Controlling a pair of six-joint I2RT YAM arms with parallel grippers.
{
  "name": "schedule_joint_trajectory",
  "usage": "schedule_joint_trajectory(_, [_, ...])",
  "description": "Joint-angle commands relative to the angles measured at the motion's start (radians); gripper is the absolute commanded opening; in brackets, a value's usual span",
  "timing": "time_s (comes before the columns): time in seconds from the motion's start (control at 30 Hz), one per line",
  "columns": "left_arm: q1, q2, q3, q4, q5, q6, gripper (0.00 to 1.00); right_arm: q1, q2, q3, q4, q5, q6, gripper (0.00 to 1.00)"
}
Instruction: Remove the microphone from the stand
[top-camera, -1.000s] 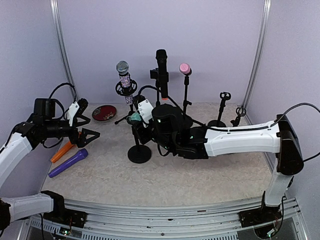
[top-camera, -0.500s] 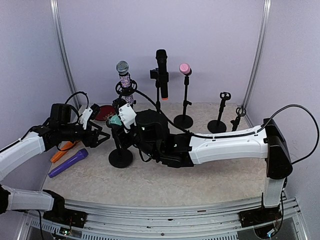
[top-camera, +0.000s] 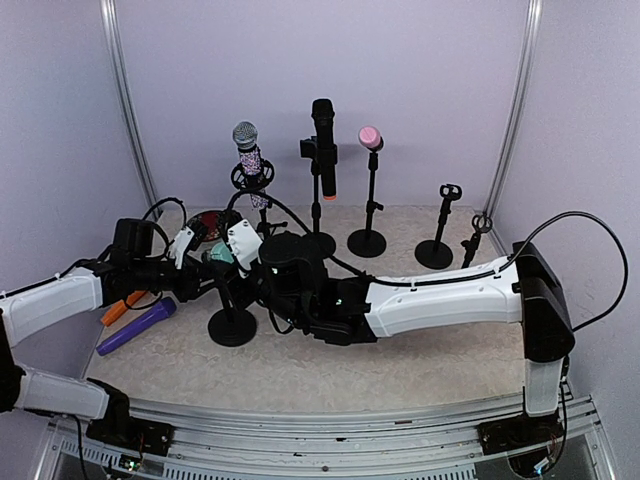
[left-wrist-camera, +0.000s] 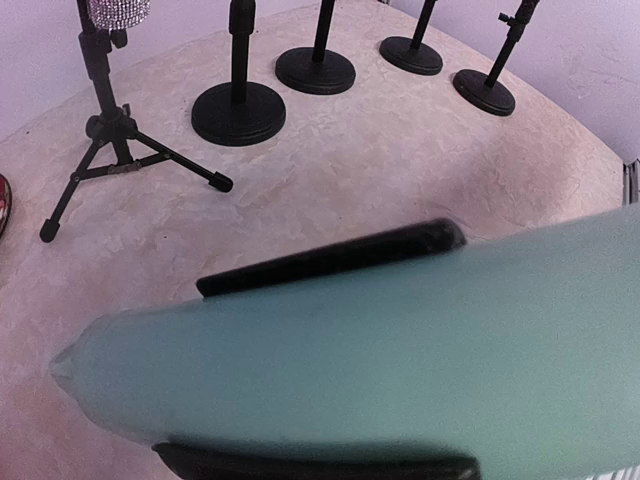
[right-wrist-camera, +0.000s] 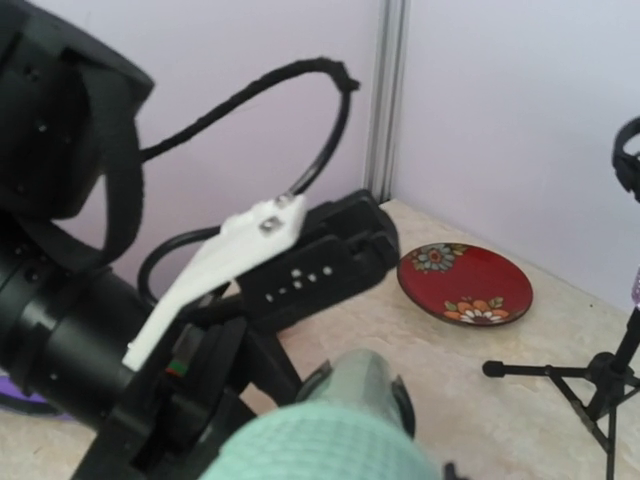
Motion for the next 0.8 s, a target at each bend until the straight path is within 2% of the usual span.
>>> schedule_joint_trajectory(0.0, [0.004,0.021,-0.013,0.077,0.005,0.014,0.28,0.012,-0.035,-0.008,0.16,-0.041,0.04,0.0])
schedule_joint_trajectory(0.43, [-0.001,0.073,-0.015,0.098,0.01,0.018,0.22,0.036,-0.075,-0.099,0.197,-0.062,0.038,0.0])
schedule_joint_trajectory(0.47, [0.0,0.069,-0.021,0.1,0.021,0.015,0.25,0.037,-0.076,-0.102,0.199,-0.062,0.036,0.0])
schedule_joint_trajectory(0.53, [-0.002,0.061,-0.035,0.106,0.047,0.015,0.38,0.039,-0.075,-0.1,0.201,-0.063,0.033,0.0])
schedule_joint_trajectory(0.6, [-0.006,0.06,-0.042,0.103,0.044,0.019,0.43,0.041,-0.069,-0.096,0.201,-0.069,0.03,0.0])
schedule_joint_trajectory(0.7, [-0.007,0.062,-0.043,0.09,0.035,0.031,0.4,0.046,-0.061,-0.089,0.202,-0.071,0.025,0.0])
schedule_joint_trajectory(0.77, [-0.006,0.061,-0.043,0.083,0.027,0.039,0.33,0.052,-0.06,-0.088,0.205,-0.067,0.016,0.0])
